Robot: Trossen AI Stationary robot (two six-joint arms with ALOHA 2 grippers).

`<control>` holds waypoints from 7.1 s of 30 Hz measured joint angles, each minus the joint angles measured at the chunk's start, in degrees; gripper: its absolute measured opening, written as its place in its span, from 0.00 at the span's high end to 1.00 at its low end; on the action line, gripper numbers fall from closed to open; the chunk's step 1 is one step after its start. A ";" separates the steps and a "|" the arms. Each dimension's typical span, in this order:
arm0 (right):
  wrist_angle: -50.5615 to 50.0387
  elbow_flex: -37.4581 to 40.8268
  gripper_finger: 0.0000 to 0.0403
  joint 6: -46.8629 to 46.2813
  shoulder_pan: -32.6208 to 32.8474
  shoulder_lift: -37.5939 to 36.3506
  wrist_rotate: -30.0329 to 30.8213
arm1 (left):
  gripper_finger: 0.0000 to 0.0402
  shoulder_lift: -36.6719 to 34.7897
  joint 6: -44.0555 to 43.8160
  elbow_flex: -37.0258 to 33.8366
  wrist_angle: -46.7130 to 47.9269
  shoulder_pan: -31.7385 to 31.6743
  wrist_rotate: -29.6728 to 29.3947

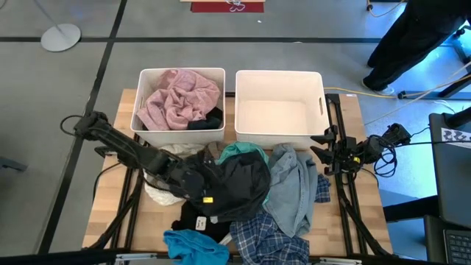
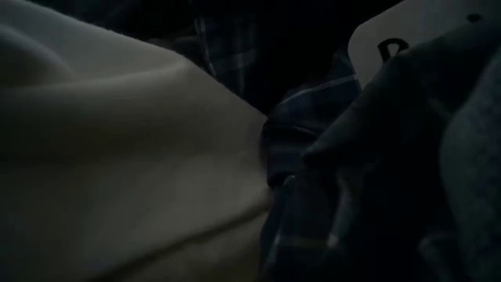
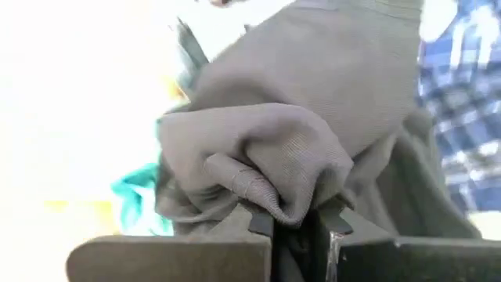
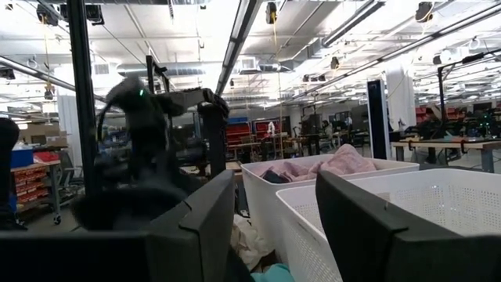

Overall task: Sort clothes
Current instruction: Put the gray shorts into the left white bin, then put the blue shorts into the left white bin

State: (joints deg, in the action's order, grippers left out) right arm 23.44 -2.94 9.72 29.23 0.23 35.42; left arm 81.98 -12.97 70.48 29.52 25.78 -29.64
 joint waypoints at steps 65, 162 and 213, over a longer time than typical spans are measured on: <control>0.01 0.00 0.55 -0.42 0.00 0.00 0.12 | 0.94 -17.72 5.09 -18.34 6.18 -48.21 -6.52; -0.80 0.00 0.55 -0.04 -0.02 0.01 1.18 | 0.50 -20.63 2.84 4.89 6.55 -34.57 8.73; 0.66 0.04 0.55 1.02 0.00 0.02 3.24 | 0.50 23.96 -37.57 4.94 4.43 26.22 9.46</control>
State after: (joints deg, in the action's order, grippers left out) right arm 24.10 -2.90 10.74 29.23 0.25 38.66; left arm 105.94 -50.54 75.42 33.95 52.00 -20.19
